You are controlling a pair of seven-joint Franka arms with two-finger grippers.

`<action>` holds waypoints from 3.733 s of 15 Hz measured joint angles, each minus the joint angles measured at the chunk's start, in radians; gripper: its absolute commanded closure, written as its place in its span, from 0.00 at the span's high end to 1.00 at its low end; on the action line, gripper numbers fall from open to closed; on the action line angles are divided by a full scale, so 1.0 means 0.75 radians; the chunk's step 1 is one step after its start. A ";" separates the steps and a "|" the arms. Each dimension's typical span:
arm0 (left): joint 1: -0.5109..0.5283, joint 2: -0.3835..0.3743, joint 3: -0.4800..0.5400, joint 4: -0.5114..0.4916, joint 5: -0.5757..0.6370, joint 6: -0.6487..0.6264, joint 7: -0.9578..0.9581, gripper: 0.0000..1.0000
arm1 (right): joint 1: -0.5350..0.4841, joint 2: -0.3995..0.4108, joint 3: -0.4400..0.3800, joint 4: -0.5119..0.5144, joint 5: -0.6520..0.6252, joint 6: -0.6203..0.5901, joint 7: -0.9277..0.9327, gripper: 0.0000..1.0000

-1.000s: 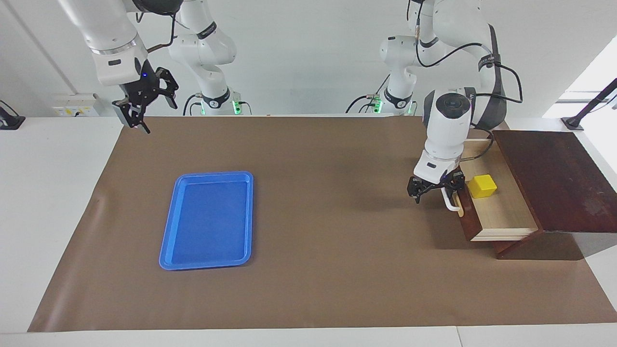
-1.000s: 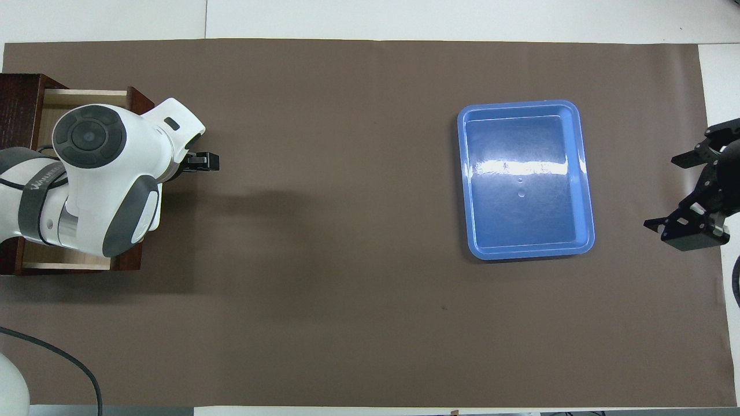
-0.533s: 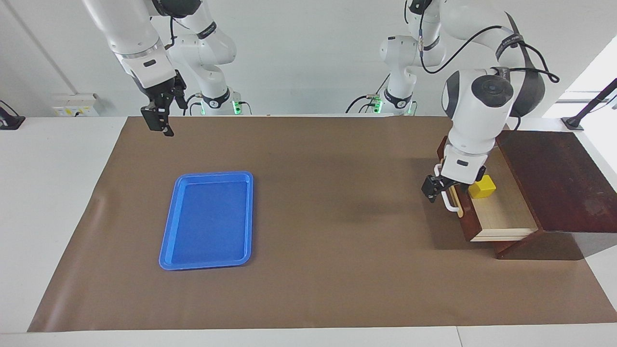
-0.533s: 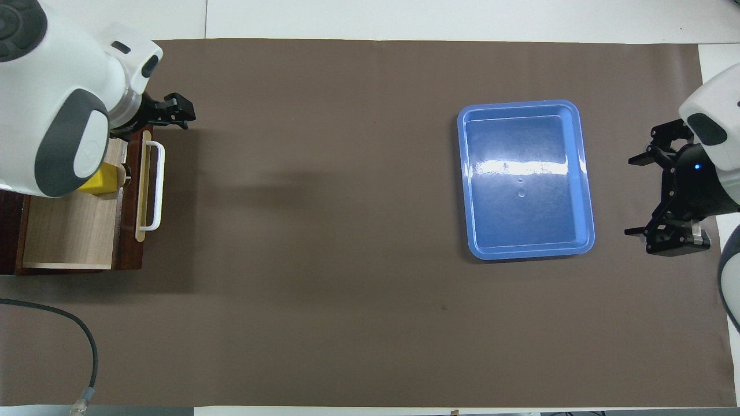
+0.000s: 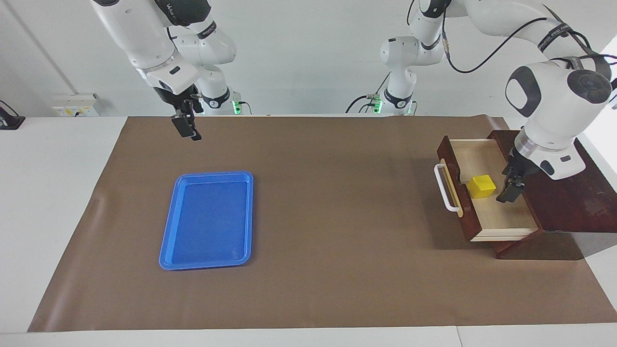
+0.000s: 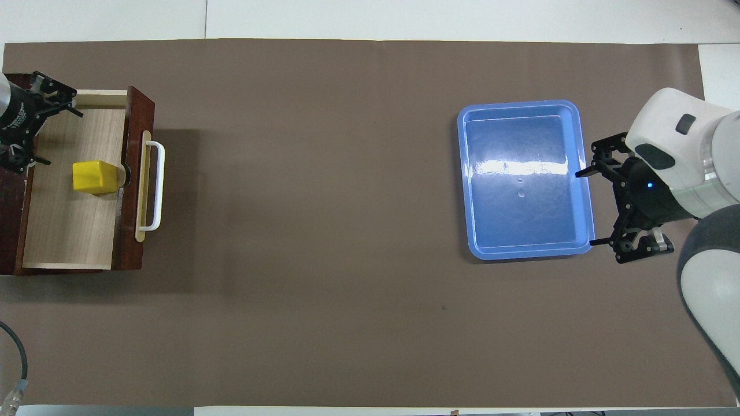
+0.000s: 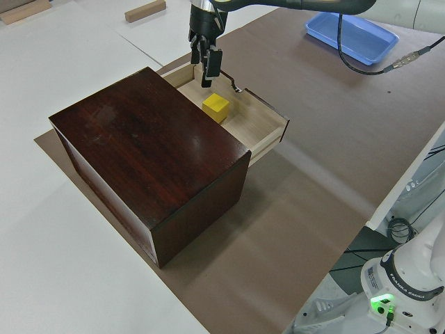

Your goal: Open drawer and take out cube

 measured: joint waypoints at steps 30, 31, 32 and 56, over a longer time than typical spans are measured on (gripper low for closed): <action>-0.257 -0.039 -0.029 0.030 -0.054 -0.119 -0.979 0.00 | 0.194 0.098 0.008 -0.174 0.259 0.389 0.068 1.00; -0.309 -0.029 -0.031 0.033 -0.059 -0.096 -1.086 0.00 | 0.194 0.098 0.008 -0.174 0.259 0.389 0.068 1.00; -0.366 -0.021 -0.032 0.030 -0.060 -0.070 -1.190 0.00 | 0.194 0.098 0.008 -0.174 0.260 0.389 0.068 1.00; -0.821 -0.135 -0.046 -0.200 -0.190 0.040 -1.542 0.00 | 0.432 0.183 0.012 -0.135 0.312 0.520 0.177 1.00</action>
